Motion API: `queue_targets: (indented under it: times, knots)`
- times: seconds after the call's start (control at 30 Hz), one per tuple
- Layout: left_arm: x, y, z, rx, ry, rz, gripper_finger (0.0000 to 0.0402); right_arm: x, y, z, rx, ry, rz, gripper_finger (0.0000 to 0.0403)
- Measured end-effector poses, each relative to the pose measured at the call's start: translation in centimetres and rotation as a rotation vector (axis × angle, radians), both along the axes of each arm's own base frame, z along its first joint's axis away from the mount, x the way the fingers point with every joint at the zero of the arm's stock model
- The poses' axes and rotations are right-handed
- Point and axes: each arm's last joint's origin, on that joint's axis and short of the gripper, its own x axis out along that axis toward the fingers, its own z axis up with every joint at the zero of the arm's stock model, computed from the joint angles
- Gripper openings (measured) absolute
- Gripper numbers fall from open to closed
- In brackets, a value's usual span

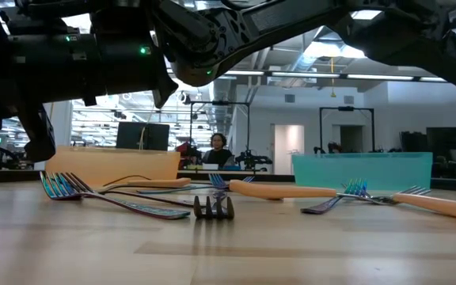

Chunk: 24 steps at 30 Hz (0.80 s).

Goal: Sort silverware by color (type)
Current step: Put the orange fork into the pink bin, then put the black fork into the orange bin

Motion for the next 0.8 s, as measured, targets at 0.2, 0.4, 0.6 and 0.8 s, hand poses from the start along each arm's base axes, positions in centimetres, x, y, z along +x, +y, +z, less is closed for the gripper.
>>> queue_targets:
  times: [0.2,0.4,0.6,0.8]
  knots:
    - [0.0,0.0,0.0,0.002,0.002,0.0,0.0197,-0.1,0.0,-0.1,-0.008,0.025,0.001,0.0091]
    - [0.0,0.0,0.0,0.002,0.002,-0.001,0.0197,-0.1,0.0,-0.1,-0.022,0.018,0.005,0.0107]
    - [0.0,0.0,0.0,-0.001,0.0,0.0,0.0197,0.0,-0.3,0.1,-0.014,-0.002,0.013,0.0108]
    - [0.0,0.0,0.0,-0.002,-0.001,-0.001,0.0197,0.4,-3.5,3.2,0.016,-0.076,0.06,0.0109]
